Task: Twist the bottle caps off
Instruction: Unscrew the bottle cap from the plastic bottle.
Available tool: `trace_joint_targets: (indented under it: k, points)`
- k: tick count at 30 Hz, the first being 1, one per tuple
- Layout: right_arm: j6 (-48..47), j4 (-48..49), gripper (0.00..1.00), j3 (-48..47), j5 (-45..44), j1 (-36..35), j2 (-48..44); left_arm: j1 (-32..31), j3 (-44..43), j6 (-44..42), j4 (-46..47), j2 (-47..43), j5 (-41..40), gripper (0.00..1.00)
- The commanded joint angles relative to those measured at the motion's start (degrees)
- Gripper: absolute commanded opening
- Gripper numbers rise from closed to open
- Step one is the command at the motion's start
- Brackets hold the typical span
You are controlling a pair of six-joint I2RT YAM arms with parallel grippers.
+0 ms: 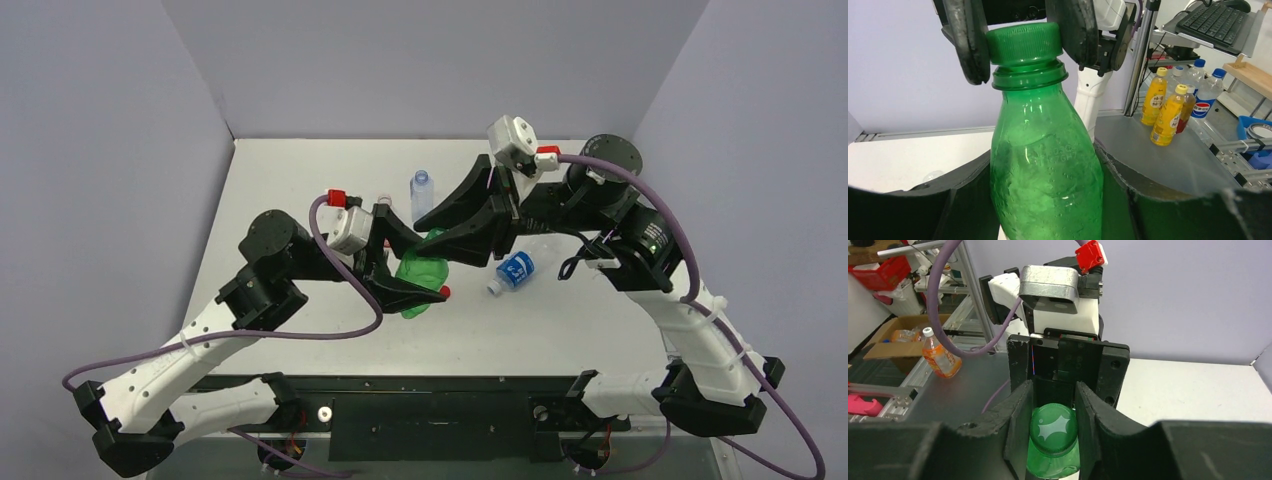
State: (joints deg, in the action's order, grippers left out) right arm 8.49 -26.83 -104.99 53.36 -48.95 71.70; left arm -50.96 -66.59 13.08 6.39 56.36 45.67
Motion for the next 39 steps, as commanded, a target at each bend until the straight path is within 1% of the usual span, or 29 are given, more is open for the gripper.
trace_joint_targets:
  k: [1, 2, 3, 4, 5, 6, 7, 8, 9, 10, 11, 12, 13, 14, 15, 16, 18, 19, 21, 22, 23, 24, 25, 30, 33, 35, 36, 39]
  points:
    - [0.4, 3.9, 0.54, -0.4, -11.6, 2.2, -2.0, -0.6, -2.0, -2.9, 2.9, -2.0, 2.8, 0.0]
    - [0.7, 3.2, 0.63, -0.3, -15.1, 2.3, -2.2, -0.6, -1.5, -4.3, 2.6, -2.1, -0.2, 0.0]
    - [1.2, 3.0, 0.73, -0.3, -21.9, 2.2, -2.4, -0.5, -1.2, -5.1, 2.1, -2.1, -1.8, 0.0]
    - [2.3, 2.5, 0.75, -0.3, -25.3, 2.2, -2.6, -0.5, -0.7, -6.6, 1.9, -2.2, -5.8, 0.0]
    - [3.0, 2.3, 0.77, -0.7, -30.8, 2.3, -2.6, -0.5, -0.5, -7.4, 1.6, -2.2, -8.1, 0.0]
    - [4.6, 1.5, 0.77, -1.2, -35.6, 2.2, -2.2, -0.5, -0.1, -9.1, 1.3, -2.2, -12.2, 0.0]
    - [5.5, 1.0, 0.78, -2.5, -38.0, 2.1, -1.9, -0.5, 0.5, -9.9, 1.1, -2.2, -14.4, 0.0]
    - [7.2, -0.3, 0.79, -3.2, -41.0, 2.0, -1.2, -0.5, 0.9, -11.7, 1.1, -2.2, -18.5, 0.0]
    - [8.0, -1.0, 0.79, -4.4, -42.0, 1.7, -0.8, -0.5, 1.4, -12.9, 0.7, -2.1, -20.5, 0.0]
    - [8.4, -2.2, 0.8, -4.9, -44.5, 0.5, -0.1, -0.5, 1.6, -15.0, 0.5, -1.9, -24.2, 0.0]
    - [8.1, -2.8, 0.8, -5.9, -46.3, -0.6, 0.3, -0.5, 1.9, -16.0, -0.3, -1.7, -27.6, 0.0]
    - [6.8, -4.6, 0.8, -6.6, -50.5, -2.9, 1.4, -0.5, 2.1, -18.0, -0.5, -1.4, -29.2, 0.0]
    - [6.0, -6.7, 0.81, -8.2, -53.0, -4.2, 2.1, -0.5, 2.7, -18.6, -0.7, -1.3, -32.6, 0.0]
    - [4.8, -8.1, 0.81, -9.4, -57.3, -6.2, 4.1, -0.5, 3.0, -19.1, -0.7, -1.1, -34.2, 0.0]
    - [4.4, -10.7, 0.81, -11.9, -58.5, -6.7, 5.3, -0.5, 3.2, -19.3, -0.9, -0.9, -36.7, 0.0]
    - [3.9, -11.9, 0.81, -13.3, -60.1, -7.4, 7.5, -0.5, 3.2, -19.8, -1.0, -0.8, -37.3, 0.0]
    - [3.9, -14.3, 0.82, -16.4, -61.1, -7.8, 9.9, -0.5, 3.5, -20.1, -0.6, -0.8, -37.8, 0.0]
    - [4.0, -14.5, 0.8, -17.2, -60.8, -7.9, 10.4, -0.5, 3.6, -20.3, -0.5, -0.8, -37.8, 0.0]
    - [4.4, -14.0, 0.74, -17.2, -59.7, -8.0, 11.1, -0.5, 3.5, -20.3, -0.6, -0.9, -38.0, 0.0]
    - [4.5, -13.8, 0.68, -17.1, -59.0, -8.1, 11.3, -0.5, 3.5, -20.4, -0.6, -0.9, -38.2, 0.0]
    - [4.8, -13.7, 0.64, -17.1, -58.6, -8.1, 11.5, -0.4, 3.4, -20.4, -0.6, -1.0, -38.6, 0.0]
    - [4.9, -13.7, 0.58, -17.0, -58.5, -8.1, 11.7, -0.4, 3.4, -20.5, -0.6, -1.0, -38.8, 0.0]
    - [5.0, -13.9, 0.55, -17.1, -58.5, -8.1, 11.8, -0.4, 3.3, -20.5, -0.5, -1.1, -39.3, 0.0]
    - [5.5, -14.2, 0.49, -16.4, -57.3, -8.1, 12.0, -0.4, 3.5, -20.6, 0.1, -1.1, -40.3, 0.0]
    - [6.1, -13.6, 0.48, -15.6, -56.5, -8.1, 11.7, -0.4, 3.7, -20.7, 0.4, -1.1, -41.0, 0.0]
    - [6.5, -13.1, 0.54, -14.8, -55.6, -8.1, 11.4, -0.4, 3.7, -20.9, 0.4, -1.1, -41.7, 0.0]
    - [6.8, -12.5, 0.59, -14.1, -55.3, -8.1, 11.3, -0.4, 3.7, -21.0, 0.4, -1.1, -42.2, 0.0]
    - [7.3, -11.6, 0.62, -12.8, -54.0, -8.1, 10.8, -0.4, 3.7, -20.9, 0.4, -1.0, -42.4, 0.0]
